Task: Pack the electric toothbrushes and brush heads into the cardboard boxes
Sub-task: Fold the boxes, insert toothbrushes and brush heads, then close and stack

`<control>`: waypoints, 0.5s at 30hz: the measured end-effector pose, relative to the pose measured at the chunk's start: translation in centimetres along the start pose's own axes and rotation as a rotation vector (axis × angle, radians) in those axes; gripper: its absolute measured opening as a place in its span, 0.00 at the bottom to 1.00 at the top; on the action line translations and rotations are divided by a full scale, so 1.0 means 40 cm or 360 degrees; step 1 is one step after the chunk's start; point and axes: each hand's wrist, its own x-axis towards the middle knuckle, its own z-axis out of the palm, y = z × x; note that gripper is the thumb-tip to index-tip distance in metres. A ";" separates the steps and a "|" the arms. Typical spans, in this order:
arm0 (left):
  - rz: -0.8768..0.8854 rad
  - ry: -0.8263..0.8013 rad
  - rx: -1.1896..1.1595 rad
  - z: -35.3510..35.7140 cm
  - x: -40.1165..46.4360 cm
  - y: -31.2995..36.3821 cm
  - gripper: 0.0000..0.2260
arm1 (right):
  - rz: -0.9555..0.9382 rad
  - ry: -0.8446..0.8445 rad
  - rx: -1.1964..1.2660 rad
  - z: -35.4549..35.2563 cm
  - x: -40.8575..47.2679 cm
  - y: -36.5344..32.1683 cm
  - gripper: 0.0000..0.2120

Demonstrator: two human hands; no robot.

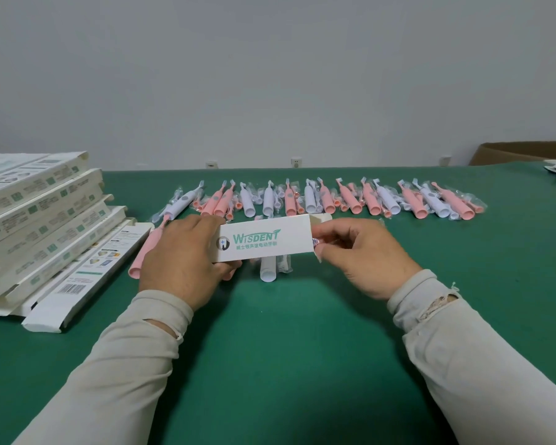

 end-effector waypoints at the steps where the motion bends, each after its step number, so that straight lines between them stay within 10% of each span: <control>1: 0.0020 -0.0017 0.0009 0.001 0.000 0.003 0.25 | -0.0008 -0.0015 -0.0108 -0.005 -0.001 0.002 0.16; 15: 0.0070 -0.0027 -0.0062 0.002 -0.010 0.012 0.27 | -0.0057 -0.0037 -0.0236 0.005 -0.005 0.011 0.09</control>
